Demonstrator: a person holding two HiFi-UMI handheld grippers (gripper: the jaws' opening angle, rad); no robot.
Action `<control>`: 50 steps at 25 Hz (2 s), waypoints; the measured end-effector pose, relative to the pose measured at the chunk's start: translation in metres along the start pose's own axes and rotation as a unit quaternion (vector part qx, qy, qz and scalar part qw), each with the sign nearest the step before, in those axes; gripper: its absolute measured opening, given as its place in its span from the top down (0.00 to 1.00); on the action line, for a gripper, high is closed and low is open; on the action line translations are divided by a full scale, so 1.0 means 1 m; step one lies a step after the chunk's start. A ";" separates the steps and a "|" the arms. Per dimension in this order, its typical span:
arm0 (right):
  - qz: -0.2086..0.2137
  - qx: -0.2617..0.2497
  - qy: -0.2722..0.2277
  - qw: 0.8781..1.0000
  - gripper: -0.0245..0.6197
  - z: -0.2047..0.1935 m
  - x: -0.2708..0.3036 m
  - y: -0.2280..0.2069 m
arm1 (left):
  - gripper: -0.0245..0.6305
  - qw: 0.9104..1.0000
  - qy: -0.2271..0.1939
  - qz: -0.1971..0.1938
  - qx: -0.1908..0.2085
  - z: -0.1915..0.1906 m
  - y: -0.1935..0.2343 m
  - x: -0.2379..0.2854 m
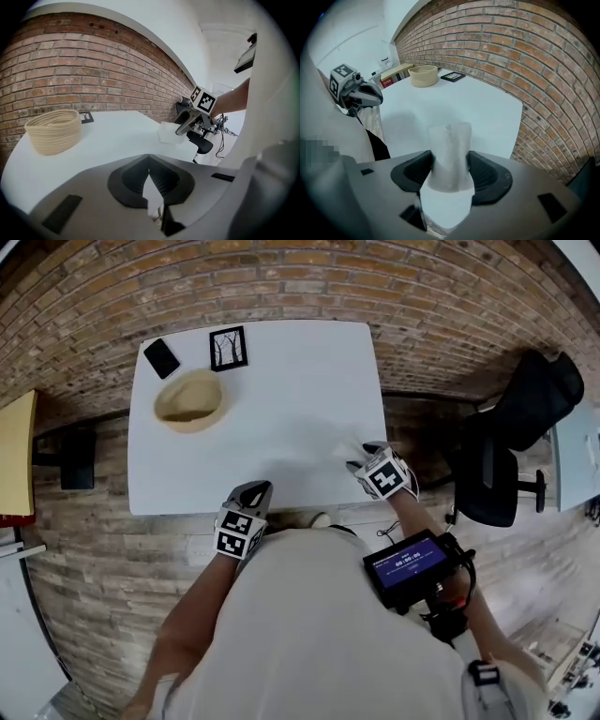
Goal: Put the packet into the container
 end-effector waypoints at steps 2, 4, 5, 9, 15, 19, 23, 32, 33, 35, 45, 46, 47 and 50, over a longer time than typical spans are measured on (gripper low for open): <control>0.003 -0.007 -0.010 1.000 0.55 0.013 -0.005 0.004 | 0.95 1.000 -0.006 -0.004 0.002 0.004 0.004 0.000; 0.007 -0.015 -0.020 1.000 0.55 0.027 -0.008 0.013 | 0.95 1.000 -0.006 -0.007 0.002 0.002 0.010 -0.005; 0.008 -0.020 -0.024 0.999 0.55 0.035 -0.008 0.017 | 0.95 1.000 -0.006 -0.007 0.000 0.001 0.015 -0.007; 0.008 -0.037 -0.041 0.998 0.55 0.065 -0.007 0.033 | 0.95 1.000 -0.010 0.000 -0.006 -0.005 0.038 -0.020; 0.012 -0.057 -0.051 0.997 0.55 0.104 0.001 0.061 | 0.95 1.000 -0.018 0.012 -0.019 -0.013 0.073 -0.039; 0.012 -0.066 -0.054 0.996 0.55 0.126 0.006 0.073 | 0.95 0.999 -0.020 0.014 -0.023 -0.017 0.091 -0.049; 0.015 -0.075 -0.060 0.995 0.55 0.147 0.010 0.083 | 0.95 0.999 -0.021 0.018 -0.027 -0.020 0.109 -0.056; -0.004 -0.108 -0.102 0.989 0.55 0.196 0.002 0.091 | 0.95 0.998 -0.017 0.027 -0.050 -0.039 0.119 -0.070; -0.008 -0.112 -0.107 0.988 0.55 0.202 0.000 0.093 | 0.95 0.998 -0.016 0.024 -0.050 -0.042 0.120 -0.072; -0.009 -0.129 -0.117 0.985 0.55 0.218 0.000 0.097 | 0.95 0.998 -0.017 0.028 -0.055 -0.048 0.124 -0.077; 0.019 -0.215 -0.134 0.967 0.56 0.290 0.022 0.122 | 0.95 0.991 -0.041 0.085 -0.092 -0.056 0.155 -0.104; 0.021 -0.221 -0.134 0.966 0.56 0.295 0.024 0.124 | 0.95 0.990 -0.043 0.091 -0.097 -0.058 0.156 -0.107; 0.022 -0.226 -0.134 0.965 0.56 0.300 0.027 0.125 | 0.95 0.989 -0.044 0.096 -0.102 -0.061 0.158 -0.110; 0.027 -0.242 -0.138 0.960 0.57 0.317 0.031 0.129 | 0.95 0.985 -0.048 0.114 -0.116 -0.069 0.162 -0.119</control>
Point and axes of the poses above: the fingertips, and each gripper's own axes: x forward along the fingers, y to its left, z out of its top, the point moved 1 cm from there along -x, backward along the fingers, and after that the axes turned 1 degree about z, right-handed, at the moved point
